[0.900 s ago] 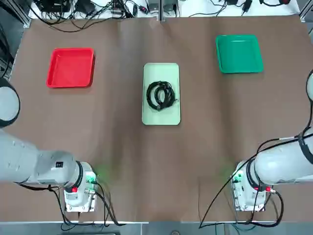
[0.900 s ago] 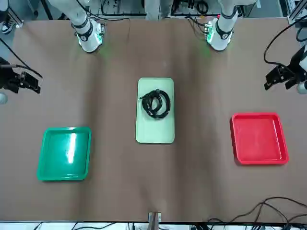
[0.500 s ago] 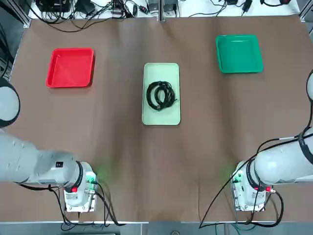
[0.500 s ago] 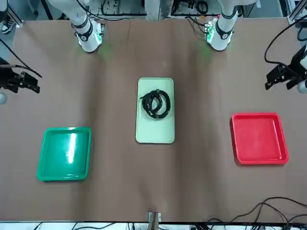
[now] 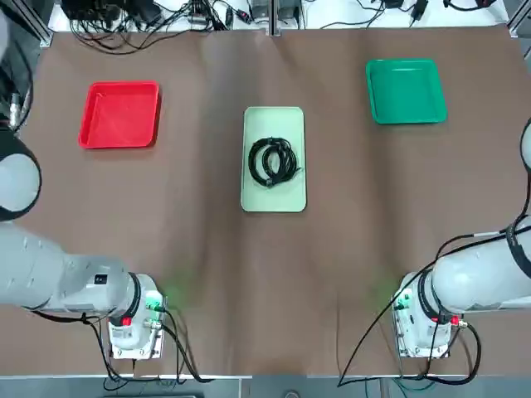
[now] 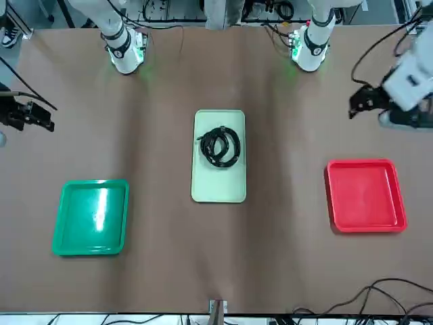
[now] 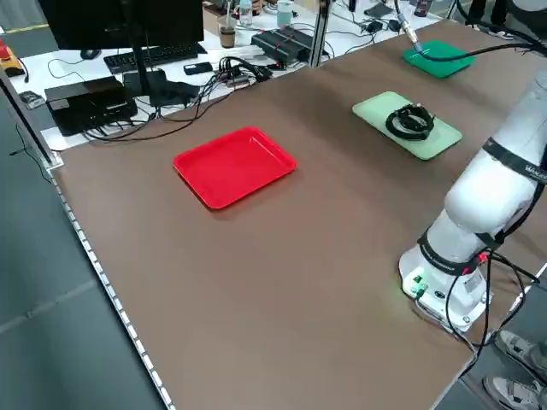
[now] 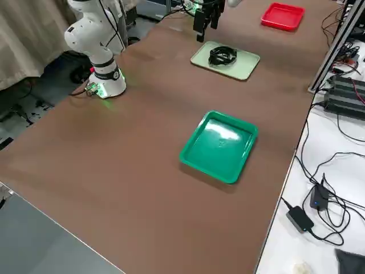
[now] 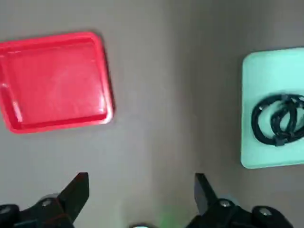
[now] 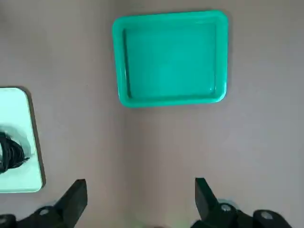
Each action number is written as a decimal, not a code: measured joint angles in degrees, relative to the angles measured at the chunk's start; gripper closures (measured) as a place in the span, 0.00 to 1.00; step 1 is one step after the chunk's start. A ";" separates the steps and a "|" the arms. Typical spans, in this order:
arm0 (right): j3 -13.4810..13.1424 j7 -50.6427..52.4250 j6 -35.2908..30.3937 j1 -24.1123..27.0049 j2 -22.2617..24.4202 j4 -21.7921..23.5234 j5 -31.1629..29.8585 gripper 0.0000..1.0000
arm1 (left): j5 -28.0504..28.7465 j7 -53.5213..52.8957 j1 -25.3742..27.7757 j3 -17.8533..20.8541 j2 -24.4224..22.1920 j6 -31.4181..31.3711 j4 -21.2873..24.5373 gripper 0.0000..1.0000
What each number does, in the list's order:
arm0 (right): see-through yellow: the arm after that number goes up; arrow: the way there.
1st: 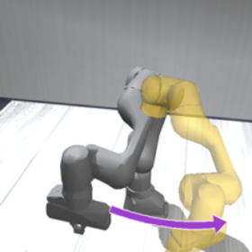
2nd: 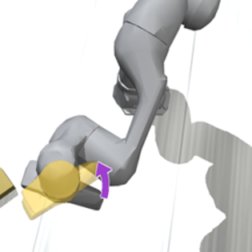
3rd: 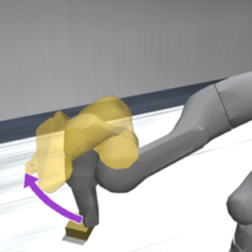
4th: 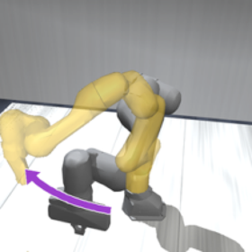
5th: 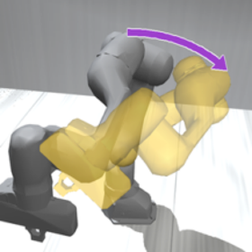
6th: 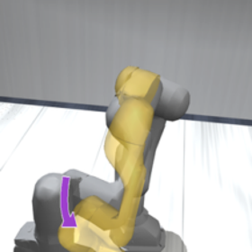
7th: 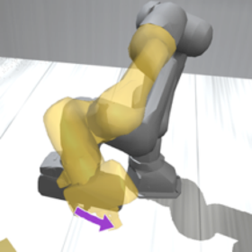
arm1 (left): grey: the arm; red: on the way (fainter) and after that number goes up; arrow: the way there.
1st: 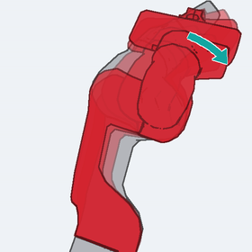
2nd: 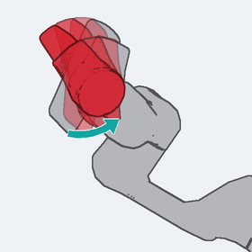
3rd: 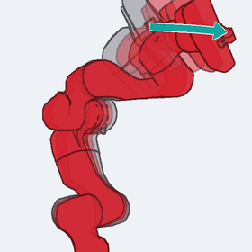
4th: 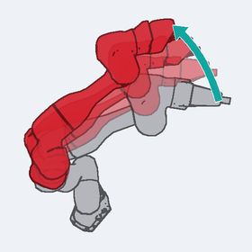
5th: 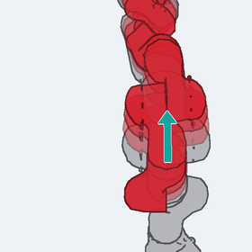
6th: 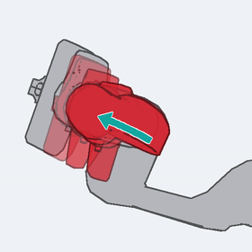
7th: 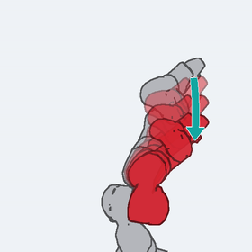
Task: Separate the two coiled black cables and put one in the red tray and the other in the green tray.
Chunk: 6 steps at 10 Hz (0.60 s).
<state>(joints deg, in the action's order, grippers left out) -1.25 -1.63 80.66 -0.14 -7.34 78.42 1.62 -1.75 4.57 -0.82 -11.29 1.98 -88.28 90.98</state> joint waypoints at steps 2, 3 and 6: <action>-0.03 0.00 -0.02 0.93 0.00 0.01 1.39 0.00 | 0.00 4.28 -0.56 -7.42 2.94 -4.51 4.28 0.02; -0.01 0.00 -0.03 0.97 0.02 0.01 1.60 0.00 | 0.02 5.23 -0.73 -10.62 4.01 -8.30 7.57 0.02; 0.02 0.00 -0.34 0.97 1.00 0.02 1.71 0.01 | 0.02 6.48 -0.81 -18.20 7.68 -18.25 15.67 0.00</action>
<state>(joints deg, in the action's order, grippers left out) -1.23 -1.63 80.33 0.82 -6.34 78.44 3.33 -1.74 11.05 -1.62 -29.49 9.66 -106.53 106.66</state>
